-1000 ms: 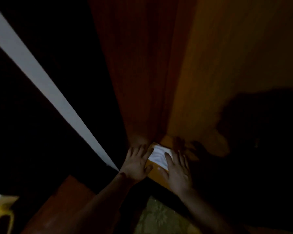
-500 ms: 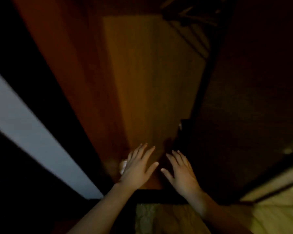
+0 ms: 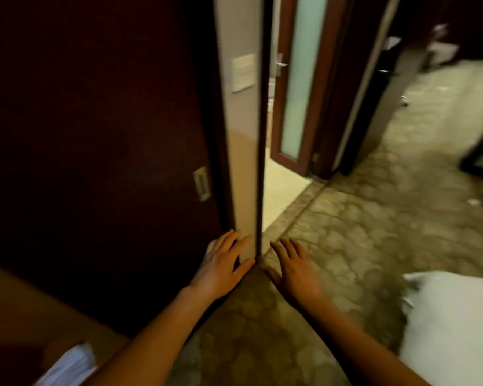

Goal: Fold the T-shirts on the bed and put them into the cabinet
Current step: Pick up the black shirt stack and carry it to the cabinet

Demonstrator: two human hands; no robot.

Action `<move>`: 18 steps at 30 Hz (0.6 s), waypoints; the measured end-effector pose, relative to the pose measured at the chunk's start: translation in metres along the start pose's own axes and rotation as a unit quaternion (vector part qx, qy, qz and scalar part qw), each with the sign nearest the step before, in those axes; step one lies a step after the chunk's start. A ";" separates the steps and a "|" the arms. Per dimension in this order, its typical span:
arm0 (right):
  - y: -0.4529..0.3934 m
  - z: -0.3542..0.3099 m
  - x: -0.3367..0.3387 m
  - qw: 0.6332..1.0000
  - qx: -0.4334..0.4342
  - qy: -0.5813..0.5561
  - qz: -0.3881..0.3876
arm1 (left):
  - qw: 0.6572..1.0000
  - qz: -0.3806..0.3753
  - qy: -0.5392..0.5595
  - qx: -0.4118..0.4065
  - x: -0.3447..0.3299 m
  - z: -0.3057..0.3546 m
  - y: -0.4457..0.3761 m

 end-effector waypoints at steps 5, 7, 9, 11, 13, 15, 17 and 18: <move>0.019 0.141 0.064 0.992 -0.122 0.008 0.024 | 0.994 -0.035 0.048 -0.087 -0.081 0.130 -0.103; 0.034 0.190 0.083 0.982 -0.185 0.004 0.033 | 0.986 -0.066 0.074 -0.134 -0.112 0.175 -0.135; 0.050 0.237 0.093 0.968 -0.240 -0.007 0.070 | 0.978 -0.109 0.071 -0.164 -0.139 0.213 -0.165; 0.061 0.279 0.098 0.952 -0.293 -0.012 0.089 | 0.970 -0.144 0.063 -0.184 -0.163 0.246 -0.199; 0.065 0.318 0.101 0.931 -0.352 -0.019 0.093 | 0.962 -0.169 0.072 -0.202 -0.183 0.275 -0.237; 0.063 0.349 0.104 0.914 -0.395 -0.026 0.091 | 0.954 -0.183 0.079 -0.225 -0.198 0.302 -0.273; 0.056 0.382 0.109 0.891 -0.441 -0.031 0.106 | 0.939 -0.199 0.086 -0.266 -0.214 0.335 -0.316; 0.053 0.398 0.114 0.875 -0.466 -0.032 0.125 | 0.927 -0.214 0.086 -0.295 -0.224 0.356 -0.340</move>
Point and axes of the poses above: each hand's wrist, its own y-axis away from the middle knuckle, its own x-axis out of the back of the hand, z = x × y, the point moved 2 cm from there along -y, towards the middle knuckle, and after that the axes turned 4 degrees about x, right-handed, at the moved point
